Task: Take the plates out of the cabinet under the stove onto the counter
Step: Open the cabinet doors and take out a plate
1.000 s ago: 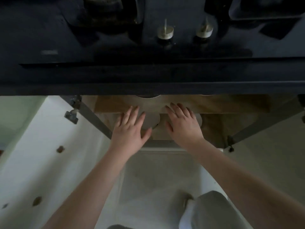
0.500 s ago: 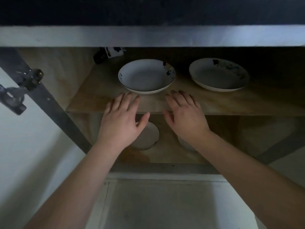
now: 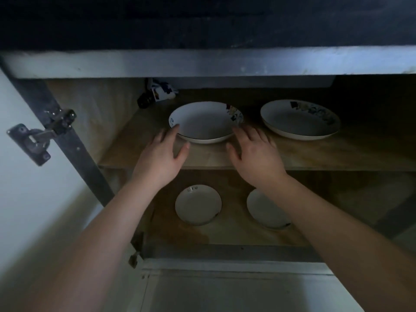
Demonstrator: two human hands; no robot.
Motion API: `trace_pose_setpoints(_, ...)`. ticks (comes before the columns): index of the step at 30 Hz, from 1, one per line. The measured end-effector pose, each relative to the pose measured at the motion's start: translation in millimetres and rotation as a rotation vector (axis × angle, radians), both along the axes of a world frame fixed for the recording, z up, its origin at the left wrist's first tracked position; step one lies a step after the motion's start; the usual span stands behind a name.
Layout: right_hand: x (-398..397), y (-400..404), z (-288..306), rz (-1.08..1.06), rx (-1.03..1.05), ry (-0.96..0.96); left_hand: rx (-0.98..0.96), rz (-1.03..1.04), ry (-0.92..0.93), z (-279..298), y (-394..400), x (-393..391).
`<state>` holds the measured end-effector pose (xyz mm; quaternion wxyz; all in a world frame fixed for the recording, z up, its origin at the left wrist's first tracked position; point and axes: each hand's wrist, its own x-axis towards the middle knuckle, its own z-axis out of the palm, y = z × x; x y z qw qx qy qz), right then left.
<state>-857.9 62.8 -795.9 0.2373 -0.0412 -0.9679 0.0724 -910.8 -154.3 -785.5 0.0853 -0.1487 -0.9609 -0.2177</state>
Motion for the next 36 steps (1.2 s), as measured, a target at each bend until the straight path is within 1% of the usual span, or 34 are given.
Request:
trace_pose_setpoints(2, -9, 4, 6, 0.022, -0.198, -0.036, 0.238, 0.031, -0.108, 4, 2, -7)
trace_pose_setpoints(5, -20, 6, 20, 0.037, -0.709, -0.111, 0.586, 0.13, -0.185, 9, 10, -19)
trace_pose_setpoints(6, -23, 7, 25, 0.025, -0.88, -0.129, 0.729, 0.176, -0.245, 11, 13, -24)
trace_pose_setpoints(8, -30, 9, 31, -0.01, -1.134, -0.173, 0.996, 0.251, -0.423, 17, 17, -33)
trace_pose_setpoints(9, -34, 10, 34, -0.024, -1.271, -0.181, 1.1, 0.268, -0.501, 20, 18, -35)
trace_pose_setpoints(12, -40, 14, 41, -0.011, -1.751, -0.134, 1.313, 0.249, -0.626, 29, 20, -40)
trace_pose_setpoints(13, -41, 15, 42, 0.019, -1.84, -0.094, 1.349, 0.237, -0.657, 31, 20, -42)
trace_pose_setpoints(16, -40, 17, 43, 0.082, -1.959, -0.024, 1.412, 0.237, -0.753, 37, 20, -46)
trace_pose_setpoints(19, -36, 15, 44, 0.077, -2.017, -0.02, 1.402, 0.247, -0.811, 41, 18, -47)
trace_pose_setpoints(23, -27, 16, 43, 0.022, -2.028, -0.043, 1.407, 0.221, -0.895, 39, 8, -40)
trace_pose_setpoints(27, -22, 26, 44, -0.068, -1.916, -0.117, 1.328, 0.127, -1.015, 39, -18, -36)
trace_pose_setpoints(29, -22, 31, 48, -0.095, -1.901, -0.141, 1.275, 0.148, -0.988, 41, -26, -38)
trace_pose_setpoints(31, -23, 31, 53, -0.12, -1.938, -0.154, 1.229, 0.183, -0.91, 41, -27, -40)
trace_pose_setpoints(33, -22, 26, 56, -0.122, -2.01, -0.153, 1.255, 0.168, -0.876, 41, -22, -39)
trace_pose_setpoints(36, -20, 18, 57, -0.057, -2.114, -0.143, 1.327, 0.12, -0.868, 39, -14, -35)
